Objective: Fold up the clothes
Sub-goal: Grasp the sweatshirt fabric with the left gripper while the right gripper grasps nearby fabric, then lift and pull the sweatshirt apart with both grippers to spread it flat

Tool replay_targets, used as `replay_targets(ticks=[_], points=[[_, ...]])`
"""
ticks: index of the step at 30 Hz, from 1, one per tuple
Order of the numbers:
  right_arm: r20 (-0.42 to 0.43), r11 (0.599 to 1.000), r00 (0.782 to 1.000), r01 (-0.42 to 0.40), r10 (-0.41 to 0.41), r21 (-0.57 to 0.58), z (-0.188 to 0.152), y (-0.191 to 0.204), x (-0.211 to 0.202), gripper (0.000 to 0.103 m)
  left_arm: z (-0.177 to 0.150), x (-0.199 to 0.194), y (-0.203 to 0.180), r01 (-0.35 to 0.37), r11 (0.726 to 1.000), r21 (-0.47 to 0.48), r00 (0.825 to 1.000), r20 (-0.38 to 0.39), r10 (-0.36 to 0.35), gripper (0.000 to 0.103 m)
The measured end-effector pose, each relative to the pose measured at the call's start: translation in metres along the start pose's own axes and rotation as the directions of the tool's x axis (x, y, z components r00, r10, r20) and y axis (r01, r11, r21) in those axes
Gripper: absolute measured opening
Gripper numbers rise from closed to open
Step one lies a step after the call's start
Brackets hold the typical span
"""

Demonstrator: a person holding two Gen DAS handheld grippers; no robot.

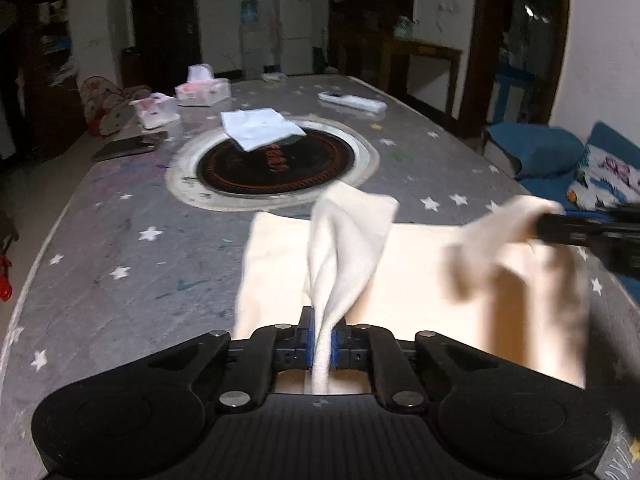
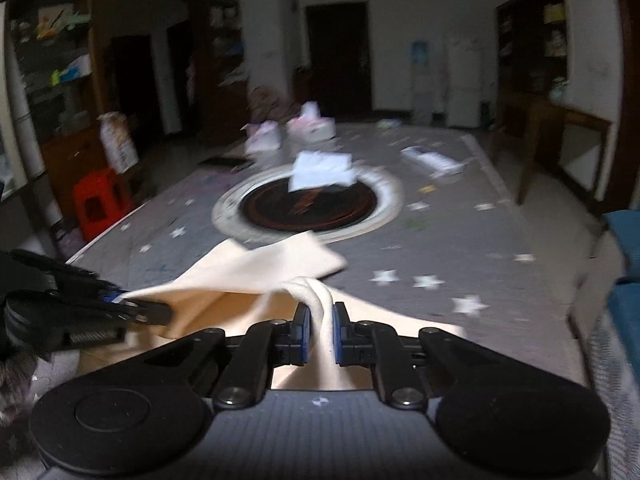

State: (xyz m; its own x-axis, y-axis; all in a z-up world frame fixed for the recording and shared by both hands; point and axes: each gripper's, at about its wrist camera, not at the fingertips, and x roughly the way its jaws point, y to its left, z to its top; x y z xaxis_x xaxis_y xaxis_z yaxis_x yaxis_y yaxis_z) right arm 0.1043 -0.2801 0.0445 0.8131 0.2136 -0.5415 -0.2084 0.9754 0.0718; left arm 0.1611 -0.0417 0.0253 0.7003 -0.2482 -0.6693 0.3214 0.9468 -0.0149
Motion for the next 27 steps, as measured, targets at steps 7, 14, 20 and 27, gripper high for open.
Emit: replay_targets(ticks=[7,14,20,27], points=[[0.058,0.990,0.992,0.111,-0.116,0.085,-0.027,-0.036,-0.069,0.010,-0.017,-0.054,0.033,-0.032,0.993,-0.118,0.996,0.079,0.042,0.008],[-0.045,0.964,0.980,0.201,-0.196,0.174,-0.071,-0.064,-0.095,0.012,-0.066,-0.084,0.063,-0.067,0.971,-0.228,0.998,0.004,0.070,0.007],[-0.150,0.951,0.973,0.208,-0.177,0.228,-0.101,-0.084,-0.102,0.034,-0.104,-0.103,0.086,-0.108,0.946,-0.307,0.993,-0.071,0.091,0.024],[-0.140,0.969,0.979,0.170,-0.146,0.181,-0.098,-0.083,-0.135,0.047,-0.107,-0.116,0.071,-0.130,0.966,-0.222,0.991,-0.044,0.124,0.046]])
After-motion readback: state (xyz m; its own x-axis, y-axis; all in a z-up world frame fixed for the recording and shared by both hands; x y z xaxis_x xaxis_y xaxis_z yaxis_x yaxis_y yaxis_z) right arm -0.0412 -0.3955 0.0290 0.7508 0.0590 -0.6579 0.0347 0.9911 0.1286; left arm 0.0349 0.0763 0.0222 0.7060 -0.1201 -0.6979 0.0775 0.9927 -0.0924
